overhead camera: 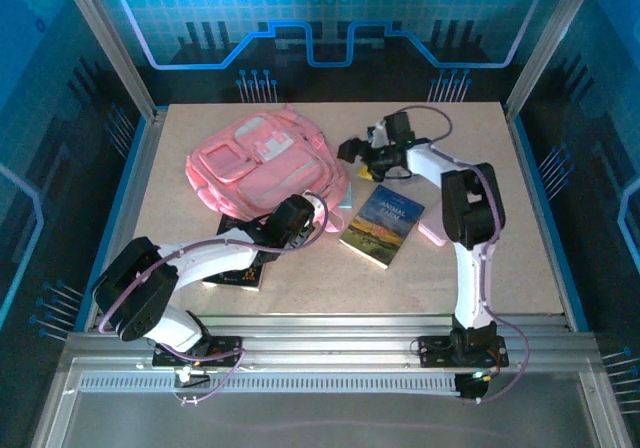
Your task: Pack the student bag
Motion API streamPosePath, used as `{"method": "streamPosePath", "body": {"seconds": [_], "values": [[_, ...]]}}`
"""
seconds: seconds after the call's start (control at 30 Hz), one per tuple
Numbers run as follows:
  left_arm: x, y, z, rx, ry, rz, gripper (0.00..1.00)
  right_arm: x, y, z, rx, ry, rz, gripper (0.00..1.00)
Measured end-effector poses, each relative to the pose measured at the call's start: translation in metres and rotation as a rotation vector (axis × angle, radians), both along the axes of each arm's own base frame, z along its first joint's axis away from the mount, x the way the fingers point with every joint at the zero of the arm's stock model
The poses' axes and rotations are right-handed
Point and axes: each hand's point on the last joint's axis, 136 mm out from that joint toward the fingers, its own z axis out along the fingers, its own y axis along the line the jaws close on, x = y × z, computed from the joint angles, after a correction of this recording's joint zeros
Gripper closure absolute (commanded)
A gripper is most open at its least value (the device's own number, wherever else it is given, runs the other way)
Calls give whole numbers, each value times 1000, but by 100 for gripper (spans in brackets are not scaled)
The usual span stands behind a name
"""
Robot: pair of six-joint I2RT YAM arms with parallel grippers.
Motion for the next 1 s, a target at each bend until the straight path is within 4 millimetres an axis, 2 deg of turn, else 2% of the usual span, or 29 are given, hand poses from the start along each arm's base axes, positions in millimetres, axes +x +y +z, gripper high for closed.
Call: {"method": "streamPosePath", "body": {"seconds": [0.07, 0.1, 0.17, 0.2, 0.33, 0.47, 0.53, 0.67, 0.73, 0.8, 0.87, 0.93, 1.0], "values": [[0, -1, 0, -1, -1, -1, 100, -7, 20, -15, 18, 32, 34, 28], [0, -1, -1, 0, -1, -1, 100, -6, 25, -8, 46, 34, 37, 43], [0, -1, -1, 1, -1, -1, 100, -1, 33, 3, 83, 10, 47, 84], [0, -1, -2, 4, -1, 2, 100, 0, 35, 6, 95, 8, 49, 100], [3, -1, -4, 11, -8, 11, 100, 0, 28, 8, 120, 2, 36, 100], [8, -12, -8, 12, -10, -1, 100, -14, -4, 7, 112, 14, -18, 100], [19, -23, -3, -6, -28, -2, 97, -17, -27, 17, 102, -3, -61, 100], [44, -44, 18, -58, -87, -8, 92, -31, -77, 53, 59, -73, -175, 100], [56, -52, 27, -71, -113, -12, 88, -37, -92, 68, 34, -119, -224, 100], [65, -52, 28, -57, -119, 1, 86, -49, -97, 73, 7, -149, -264, 100], [74, -45, 20, -14, -116, 31, 61, -59, -93, 72, -21, -164, -300, 100], [82, -28, 9, 43, -107, 90, 39, -68, -79, 64, -46, -155, -311, 100], [89, -4, -2, 99, -89, 165, 25, -77, -60, 55, -60, -139, -311, 100]]}}
